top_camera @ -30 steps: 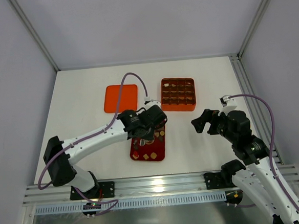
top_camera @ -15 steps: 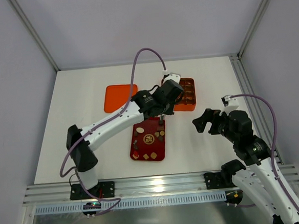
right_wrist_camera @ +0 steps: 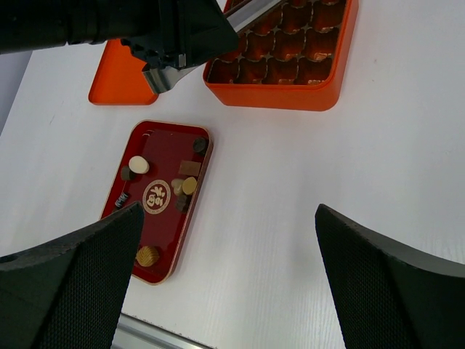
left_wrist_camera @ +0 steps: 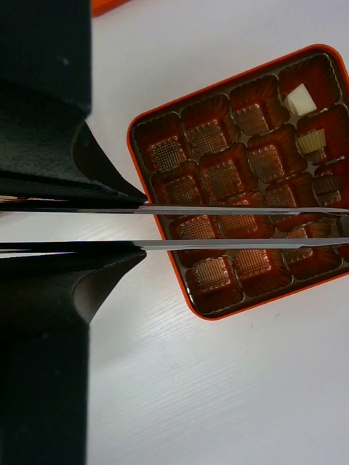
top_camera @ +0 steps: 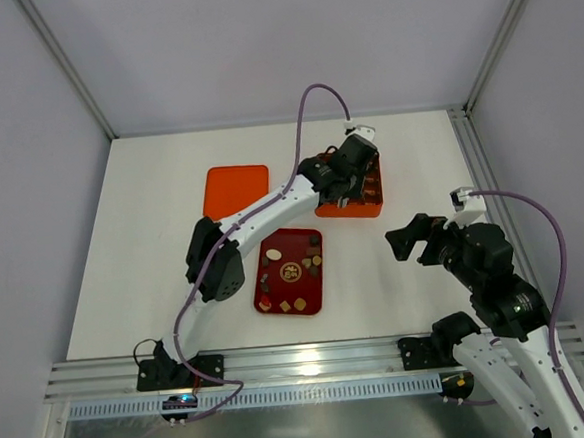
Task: Pack the chocolate
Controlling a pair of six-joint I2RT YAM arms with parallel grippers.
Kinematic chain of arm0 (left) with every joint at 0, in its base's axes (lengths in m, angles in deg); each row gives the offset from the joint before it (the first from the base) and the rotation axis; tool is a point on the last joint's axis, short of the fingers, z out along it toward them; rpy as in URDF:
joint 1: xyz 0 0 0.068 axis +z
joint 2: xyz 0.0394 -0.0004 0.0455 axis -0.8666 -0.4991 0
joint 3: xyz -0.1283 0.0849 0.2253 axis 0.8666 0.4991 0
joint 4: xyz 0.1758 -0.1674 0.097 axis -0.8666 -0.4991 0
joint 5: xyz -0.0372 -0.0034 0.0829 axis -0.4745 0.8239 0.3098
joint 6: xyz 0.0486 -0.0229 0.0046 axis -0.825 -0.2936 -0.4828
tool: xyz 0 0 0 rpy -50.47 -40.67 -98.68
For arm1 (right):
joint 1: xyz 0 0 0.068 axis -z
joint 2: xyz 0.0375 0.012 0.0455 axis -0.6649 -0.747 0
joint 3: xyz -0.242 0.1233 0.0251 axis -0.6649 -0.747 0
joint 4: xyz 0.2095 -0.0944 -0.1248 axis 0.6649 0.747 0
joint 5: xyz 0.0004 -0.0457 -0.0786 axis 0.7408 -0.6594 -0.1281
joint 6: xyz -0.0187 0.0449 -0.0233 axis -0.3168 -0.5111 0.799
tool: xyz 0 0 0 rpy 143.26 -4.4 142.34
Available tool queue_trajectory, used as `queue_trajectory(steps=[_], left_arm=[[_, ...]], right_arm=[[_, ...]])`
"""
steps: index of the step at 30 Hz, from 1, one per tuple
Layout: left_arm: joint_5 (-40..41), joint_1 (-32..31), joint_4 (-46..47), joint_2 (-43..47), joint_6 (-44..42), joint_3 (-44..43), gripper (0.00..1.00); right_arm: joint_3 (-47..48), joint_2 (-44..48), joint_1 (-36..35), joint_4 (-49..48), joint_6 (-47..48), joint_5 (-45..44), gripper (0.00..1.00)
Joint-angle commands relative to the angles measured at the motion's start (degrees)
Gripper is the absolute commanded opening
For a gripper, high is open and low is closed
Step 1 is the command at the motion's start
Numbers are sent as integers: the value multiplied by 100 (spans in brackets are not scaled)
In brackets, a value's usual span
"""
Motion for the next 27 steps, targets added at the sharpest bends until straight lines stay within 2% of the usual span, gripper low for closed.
queue_trajectory(steps=[1,9,22,27], left_arm=[[-106,34,356,-131,-140,-481,14],[-229,131,426,-290,-123,-473,15],[-378,184,514,-343,-193,-508,39],[-414,192,523,-343,-202,-543,40]], right_arm=[[247,72,17,152,15,-93,100],[212,63,0,188,41,-93,100],[195,-43,9,118,59,-66,100],[212,-60,9,118,76,-75,100]])
